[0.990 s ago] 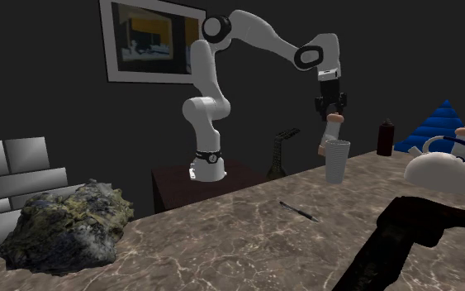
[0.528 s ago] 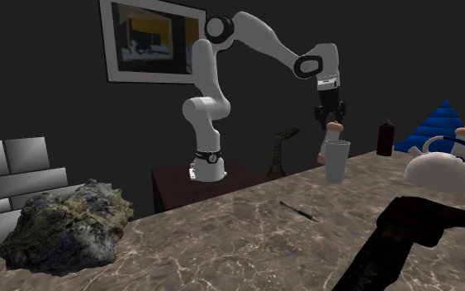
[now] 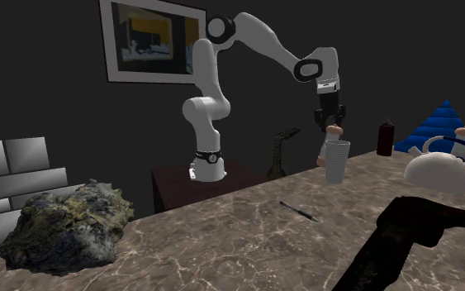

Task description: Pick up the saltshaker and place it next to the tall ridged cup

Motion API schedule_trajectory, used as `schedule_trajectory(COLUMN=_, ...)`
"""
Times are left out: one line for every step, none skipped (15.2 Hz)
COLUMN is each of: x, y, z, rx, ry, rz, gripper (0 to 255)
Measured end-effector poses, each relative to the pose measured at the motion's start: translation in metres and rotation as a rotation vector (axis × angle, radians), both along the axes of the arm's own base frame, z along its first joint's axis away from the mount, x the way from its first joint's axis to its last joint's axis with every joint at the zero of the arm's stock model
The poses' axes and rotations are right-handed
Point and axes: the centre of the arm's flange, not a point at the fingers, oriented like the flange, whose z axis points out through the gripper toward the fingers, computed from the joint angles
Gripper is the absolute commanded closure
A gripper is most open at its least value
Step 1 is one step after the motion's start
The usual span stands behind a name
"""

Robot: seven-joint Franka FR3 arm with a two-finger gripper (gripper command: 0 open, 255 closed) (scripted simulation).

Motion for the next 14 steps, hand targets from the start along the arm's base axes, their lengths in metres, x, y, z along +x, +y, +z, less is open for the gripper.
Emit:
schedule_trajectory(x=0.000, y=0.000, z=0.000, rx=0.000, ry=0.000, rz=0.000, gripper=0)
schedule_trajectory(x=0.000, y=0.000, z=0.000, rx=0.000, ry=0.000, rz=0.000, gripper=0)
schedule_trajectory(x=0.000, y=0.000, z=0.000, rx=0.000, ry=0.000, rz=0.000, gripper=0)
schedule_trajectory(x=0.000, y=0.000, z=0.000, rx=0.000, ry=0.000, rz=0.000, gripper=0)
schedule_trajectory(x=0.000, y=0.000, z=0.000, rx=0.000, ry=0.000, rz=0.000, gripper=0)
schedule_trajectory(x=0.000, y=0.000, z=0.000, rx=0.000, ry=0.000, rz=0.000, gripper=0)
schedule_trajectory(x=0.000, y=0.000, z=0.000, rx=0.000, ry=0.000, rz=0.000, gripper=0)
schedule_trajectory(x=0.000, y=-0.001, z=0.007, rx=0.000, ry=-0.001, rz=0.000, gripper=0)
schedule_trajectory(x=-0.001, y=-0.004, z=0.016, rx=0.000, ry=-0.001, rz=0.000, gripper=0)
schedule_trajectory(x=0.000, y=-0.006, z=0.027, rx=0.001, ry=-0.001, rz=0.000, gripper=0)
schedule_trajectory(x=-0.001, y=-0.005, z=0.037, rx=0.001, ry=-0.001, rz=-0.001, gripper=0)
schedule_trajectory(x=-0.003, y=-0.006, z=0.044, rx=0.001, ry=-0.001, rz=0.000, gripper=0)
schedule_trajectory(x=-0.003, y=-0.007, z=0.047, rx=0.001, ry=-0.001, rz=0.000, gripper=0)
schedule_trajectory(x=-0.003, y=-0.007, z=0.048, rx=0.001, ry=-0.001, rz=0.000, gripper=0)
